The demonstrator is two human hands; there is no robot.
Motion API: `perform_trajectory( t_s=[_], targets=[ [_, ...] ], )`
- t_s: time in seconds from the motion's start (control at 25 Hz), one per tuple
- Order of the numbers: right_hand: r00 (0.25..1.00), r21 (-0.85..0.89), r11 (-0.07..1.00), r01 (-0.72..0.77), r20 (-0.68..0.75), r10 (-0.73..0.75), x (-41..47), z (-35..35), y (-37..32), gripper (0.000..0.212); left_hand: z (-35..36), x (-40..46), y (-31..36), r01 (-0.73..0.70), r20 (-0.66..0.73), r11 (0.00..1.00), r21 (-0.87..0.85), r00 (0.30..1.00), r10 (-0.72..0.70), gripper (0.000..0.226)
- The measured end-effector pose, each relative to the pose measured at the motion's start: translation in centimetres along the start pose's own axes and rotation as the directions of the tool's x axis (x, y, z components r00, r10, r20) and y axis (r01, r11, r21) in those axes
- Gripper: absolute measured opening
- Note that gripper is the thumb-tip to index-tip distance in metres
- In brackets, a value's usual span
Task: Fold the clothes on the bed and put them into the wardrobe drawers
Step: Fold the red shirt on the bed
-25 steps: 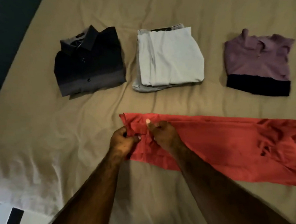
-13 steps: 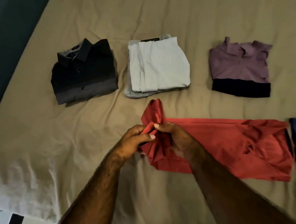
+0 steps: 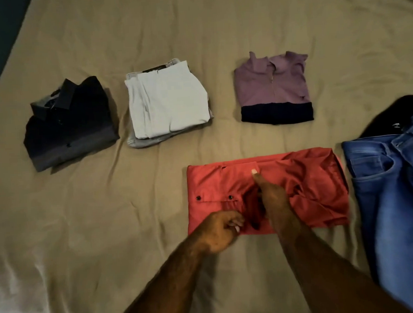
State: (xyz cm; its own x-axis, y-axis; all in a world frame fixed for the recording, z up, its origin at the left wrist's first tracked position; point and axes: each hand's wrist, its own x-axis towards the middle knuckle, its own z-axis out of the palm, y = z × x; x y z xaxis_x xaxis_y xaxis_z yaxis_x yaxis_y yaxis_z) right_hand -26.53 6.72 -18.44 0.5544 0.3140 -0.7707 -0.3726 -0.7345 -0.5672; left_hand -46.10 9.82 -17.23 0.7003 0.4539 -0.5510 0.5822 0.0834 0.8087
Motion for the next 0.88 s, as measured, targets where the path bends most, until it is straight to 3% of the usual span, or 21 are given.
perform_trajectory(
  t_s=[0.04, 0.12, 0.16, 0.2, 0.24, 0.28, 0.32, 0.36, 0.4, 0.44, 0.52, 0.56, 0.6, 0.68, 0.72, 0.8, 0.88],
  targets=[
    [0.979, -0.098, 0.991, 0.087, -0.175, -0.103, 0.4, -0.7, 0.5, 0.057, 1.3, 0.1, 0.5, -0.083, 0.031, 0.992, 0.095, 0.996, 0.081, 0.040],
    [0.801, -0.283, 0.882, 0.377, -0.379, -0.464, 0.1, -1.0, 1.5, 0.054, 2.6, -0.2, 1.2, -0.229, 0.067, 0.960, 0.161, 0.973, 0.220, 0.052],
    [0.698, -0.366, 0.769, 0.524, -0.333, -0.634, -0.1, -1.0, 1.9, 0.045, 2.7, -0.4, 1.1, -0.237, 0.028, 0.965, 0.113, 0.971, 0.236, 0.053],
    [0.628, -0.422, 0.645, 0.637, -0.200, -0.752, -0.3, -0.9, 2.2, 0.033, 2.7, -0.9, 1.0, -0.226, -0.082, 0.971, 0.074, 0.969, 0.232, 0.050],
    [0.598, -0.488, 0.540, 0.685, -0.046, -0.800, -0.6, -0.7, 2.2, 0.025, 2.2, -0.9, 0.4, -0.189, -0.276, 0.978, 0.084, 0.939, 0.205, 0.044],
    [0.617, -0.573, 0.478, 0.665, 0.062, -0.785, -0.5, -0.7, 2.2, 0.022, 1.6, -1.1, -0.1, -0.099, -0.501, 0.985, 0.142, 0.851, 0.158, 0.036],
    [0.647, -0.667, 0.447, 0.595, 0.068, -0.760, -0.1, -0.6, 2.2, 0.022, 0.8, -0.9, -1.0, 0.024, -0.683, 0.977, 0.210, 0.719, 0.129, 0.028],
    [0.655, -0.774, 0.411, 0.482, 0.007, -0.756, 0.4, -0.3, 2.2, 0.026, -0.6, -0.7, -1.9, 0.161, -0.800, 0.963, 0.216, 0.594, 0.080, 0.021],
    [0.618, -0.842, 0.364, 0.398, -0.046, -0.784, 0.6, -0.3, 2.3, 0.032, -1.7, -0.1, -2.8, 0.270, -0.851, 0.954, 0.127, 0.524, -0.035, 0.021],
    [0.541, -0.862, 0.296, 0.412, -0.030, -0.840, 0.4, 0.1, 2.4, 0.035, -3.1, 0.4, -3.2, 0.351, -0.843, 0.936, -0.017, 0.498, -0.202, 0.030],
    [0.395, -0.737, 0.130, 0.664, 0.197, -0.897, -0.5, 2.2, 2.4, 0.031, -5.4, 1.6, -4.2, 0.404, -0.689, 0.860, -0.310, 0.528, -0.497, 0.043],
    [0.437, -0.608, 0.185, 0.772, 0.297, -0.849, -1.4, 3.8, 2.2, 0.027, -5.9, 2.2, -4.8, 0.378, -0.574, 0.819, -0.432, 0.584, -0.573, 0.039],
    [0.547, -0.496, 0.347, 0.796, 0.344, -0.763, -2.2, 5.4, 2.1, 0.027, -6.0, 2.2, -4.4, 0.318, -0.464, 0.777, -0.544, 0.658, -0.594, 0.027],
    [0.791, -0.248, 0.762, 0.599, 0.334, -0.513, -3.6, 7.2, 1.3, 0.046, -5.4, 1.7, -3.0, 0.189, -0.352, 0.710, -0.678, 0.765, -0.539, 0.007],
    [0.855, -0.114, 0.881, 0.459, 0.325, -0.404, -3.7, 7.7, 1.0, 0.057, -5.3, 1.3, -2.0, 0.127, -0.329, 0.686, -0.717, 0.805, -0.493, 0.013],
    [0.885, 0.112, 0.955, 0.275, 0.360, -0.297, -4.1, 7.3, -0.1, 0.058, -5.4, 0.4, -0.8, 0.069, -0.247, 0.601, -0.796, 0.870, -0.427, 0.016],
    [0.846, 0.173, 0.955, 0.240, 0.445, -0.293, -4.1, 5.6, -1.0, 0.033, -5.7, -0.4, 0.5, 0.057, -0.157, 0.516, -0.855, 0.919, -0.362, 0.030]
  ],
)
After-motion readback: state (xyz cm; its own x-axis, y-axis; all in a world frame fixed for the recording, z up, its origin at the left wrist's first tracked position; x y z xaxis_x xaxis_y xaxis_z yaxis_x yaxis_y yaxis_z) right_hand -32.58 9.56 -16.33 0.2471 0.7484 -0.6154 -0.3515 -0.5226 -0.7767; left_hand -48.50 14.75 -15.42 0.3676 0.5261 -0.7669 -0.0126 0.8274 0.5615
